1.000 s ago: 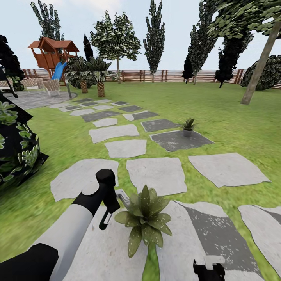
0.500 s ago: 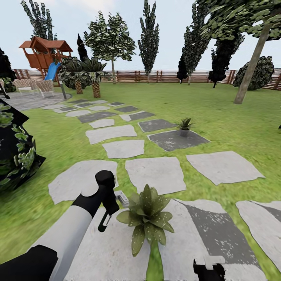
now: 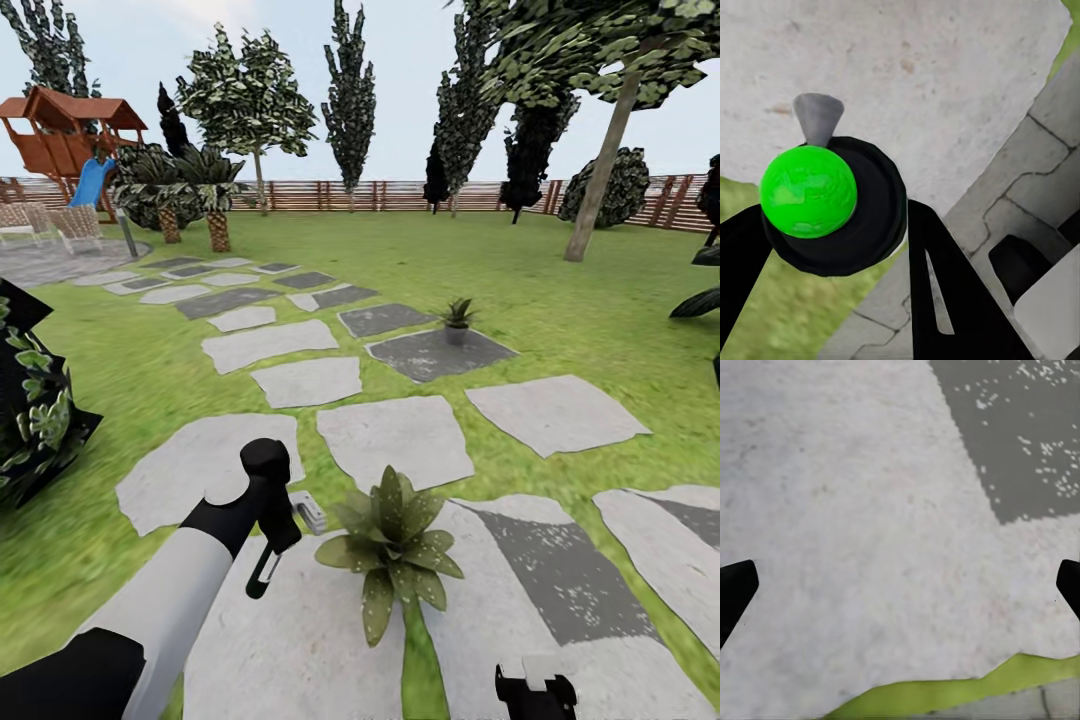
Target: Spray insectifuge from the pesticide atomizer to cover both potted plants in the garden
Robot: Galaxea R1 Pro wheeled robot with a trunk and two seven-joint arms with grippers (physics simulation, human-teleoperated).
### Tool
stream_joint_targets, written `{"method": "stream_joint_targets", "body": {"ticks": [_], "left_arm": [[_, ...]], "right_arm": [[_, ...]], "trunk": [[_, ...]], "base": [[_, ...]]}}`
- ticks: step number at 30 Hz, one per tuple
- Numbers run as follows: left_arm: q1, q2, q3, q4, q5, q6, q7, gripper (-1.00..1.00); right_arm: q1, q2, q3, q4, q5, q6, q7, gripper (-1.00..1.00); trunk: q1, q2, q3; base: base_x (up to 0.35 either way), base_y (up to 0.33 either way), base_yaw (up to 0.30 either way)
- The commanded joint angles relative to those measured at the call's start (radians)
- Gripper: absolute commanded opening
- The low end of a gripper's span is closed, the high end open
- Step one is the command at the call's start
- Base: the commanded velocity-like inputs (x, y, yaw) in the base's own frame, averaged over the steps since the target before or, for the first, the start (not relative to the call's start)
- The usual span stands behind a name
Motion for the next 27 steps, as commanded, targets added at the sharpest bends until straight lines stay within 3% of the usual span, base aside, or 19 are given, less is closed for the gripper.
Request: {"method": "stream_joint_targets", "body": {"ticks": [1, 10, 18, 27], "left_arm": [[0.000, 0.000, -0.001, -0.001, -0.009, 0.011, -0.010, -1.00], [0.003, 0.017, -0.006, 0.001, -0.009, 0.011, -0.010, -1.00], [0.078, 0.019, -0.006, 0.001, -0.010, 0.009, -0.010, -1.00], [0.083, 0.018, 0.003, 0.001, -0.001, 0.011, -0.010, -1.00]], "right_arm": [[-0.001, -0.001, -0.007, 0.001, 0.011, -0.003, -0.004, 1.00], [0.000, -0.001, -0.007, 0.001, 0.011, -0.003, -0.004, 1.00], [0.000, -0.001, -0.007, 0.001, 0.011, -0.003, -0.005, 1.00], [0.000, -0.001, -0.007, 0.001, 0.011, -0.003, -0.004, 1.00]], "trunk": [[0.000, 0.000, -0.001], [0.000, 0.000, -0.001], [0.000, 0.000, -0.001], [0.000, 0.000, -0.001]], "base": [[-0.009, 0.302, -0.011], [0.052, 0.299, -0.001], [0.012, 0.011, -0.192], [0.087, 0.109, -0.132]]}}
